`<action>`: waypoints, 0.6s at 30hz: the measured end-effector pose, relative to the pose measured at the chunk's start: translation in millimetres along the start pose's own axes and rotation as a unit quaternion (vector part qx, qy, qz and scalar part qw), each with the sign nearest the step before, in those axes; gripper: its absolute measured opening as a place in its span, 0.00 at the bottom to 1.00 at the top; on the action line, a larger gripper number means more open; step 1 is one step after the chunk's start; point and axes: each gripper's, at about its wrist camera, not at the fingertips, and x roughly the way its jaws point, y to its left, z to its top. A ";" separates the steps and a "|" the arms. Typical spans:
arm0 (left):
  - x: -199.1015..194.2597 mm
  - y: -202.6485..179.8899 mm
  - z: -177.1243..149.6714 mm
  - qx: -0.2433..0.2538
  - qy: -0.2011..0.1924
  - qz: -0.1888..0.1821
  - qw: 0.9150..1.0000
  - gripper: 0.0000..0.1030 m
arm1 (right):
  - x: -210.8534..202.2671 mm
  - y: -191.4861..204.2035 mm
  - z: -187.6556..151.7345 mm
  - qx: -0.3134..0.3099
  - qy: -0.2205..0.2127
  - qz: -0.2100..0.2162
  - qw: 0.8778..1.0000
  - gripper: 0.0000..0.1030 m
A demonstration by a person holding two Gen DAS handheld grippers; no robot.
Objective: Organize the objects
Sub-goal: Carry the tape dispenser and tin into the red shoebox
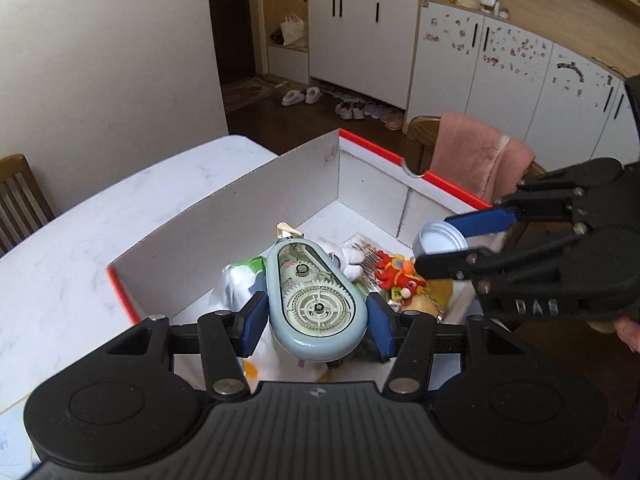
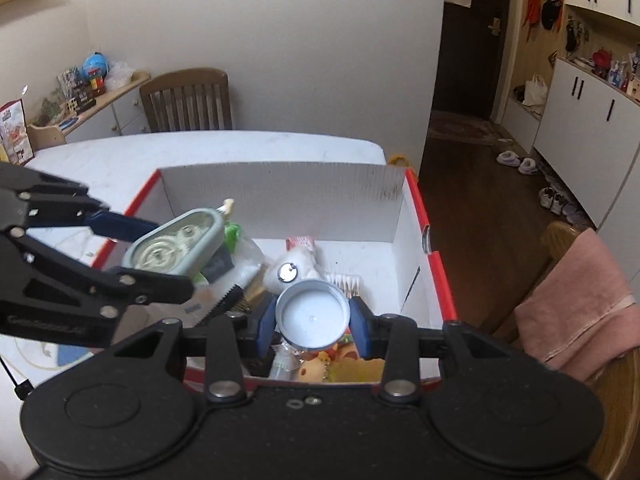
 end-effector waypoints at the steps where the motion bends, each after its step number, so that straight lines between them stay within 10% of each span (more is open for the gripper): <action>1: 6.1 1.4 2.5 -0.005 0.005 -0.003 1.000 0.51 | 4.0 -0.1 -0.4 -0.006 0.005 0.004 1.000 0.37; 18: 58.9 15.5 6.2 -0.039 0.059 -0.038 0.997 0.51 | 46.0 2.4 -2.0 -0.059 0.054 0.026 0.996 0.37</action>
